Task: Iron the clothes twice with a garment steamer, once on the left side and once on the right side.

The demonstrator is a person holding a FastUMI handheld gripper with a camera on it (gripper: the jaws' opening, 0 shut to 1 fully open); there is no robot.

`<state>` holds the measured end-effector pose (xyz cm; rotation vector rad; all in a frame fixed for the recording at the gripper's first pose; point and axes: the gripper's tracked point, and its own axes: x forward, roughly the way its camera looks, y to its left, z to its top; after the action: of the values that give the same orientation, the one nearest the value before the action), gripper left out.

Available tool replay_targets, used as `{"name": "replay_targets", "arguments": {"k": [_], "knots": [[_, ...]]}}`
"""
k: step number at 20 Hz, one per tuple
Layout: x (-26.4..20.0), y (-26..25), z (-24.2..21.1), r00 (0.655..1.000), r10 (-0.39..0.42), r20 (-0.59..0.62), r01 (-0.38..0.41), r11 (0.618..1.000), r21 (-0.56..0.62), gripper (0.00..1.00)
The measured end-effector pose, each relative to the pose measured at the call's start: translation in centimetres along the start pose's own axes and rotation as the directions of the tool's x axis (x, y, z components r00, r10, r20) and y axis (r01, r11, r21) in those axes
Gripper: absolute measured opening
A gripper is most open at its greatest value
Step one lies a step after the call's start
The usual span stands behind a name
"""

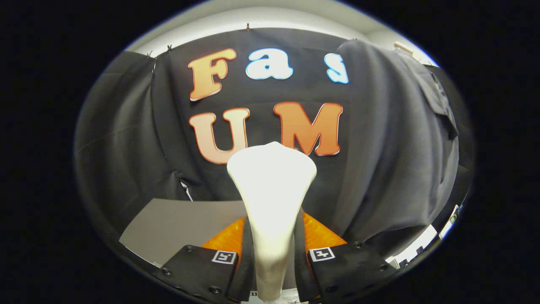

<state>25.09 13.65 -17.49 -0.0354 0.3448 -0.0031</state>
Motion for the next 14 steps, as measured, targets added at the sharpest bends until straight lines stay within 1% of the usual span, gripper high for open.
{"name": "replay_targets", "arguments": {"k": [3,5,9,11,14], "knots": [[-3.3,-0.6,2.7,0.995,0.016,0.102,-0.016,1.000,-0.002,0.49],[-6.6,-0.9,4.4,0.986,0.046,0.160,-0.048,0.999,0.010,0.48],[-12.0,-3.2,8.0,0.967,0.071,0.245,-0.081,0.996,0.029,0.48],[-14.3,-5.8,9.6,0.961,0.049,0.271,-0.060,0.998,0.033,0.48],[-16.6,-10.8,11.0,0.947,-0.017,0.321,0.007,0.999,0.033,0.48]]}}
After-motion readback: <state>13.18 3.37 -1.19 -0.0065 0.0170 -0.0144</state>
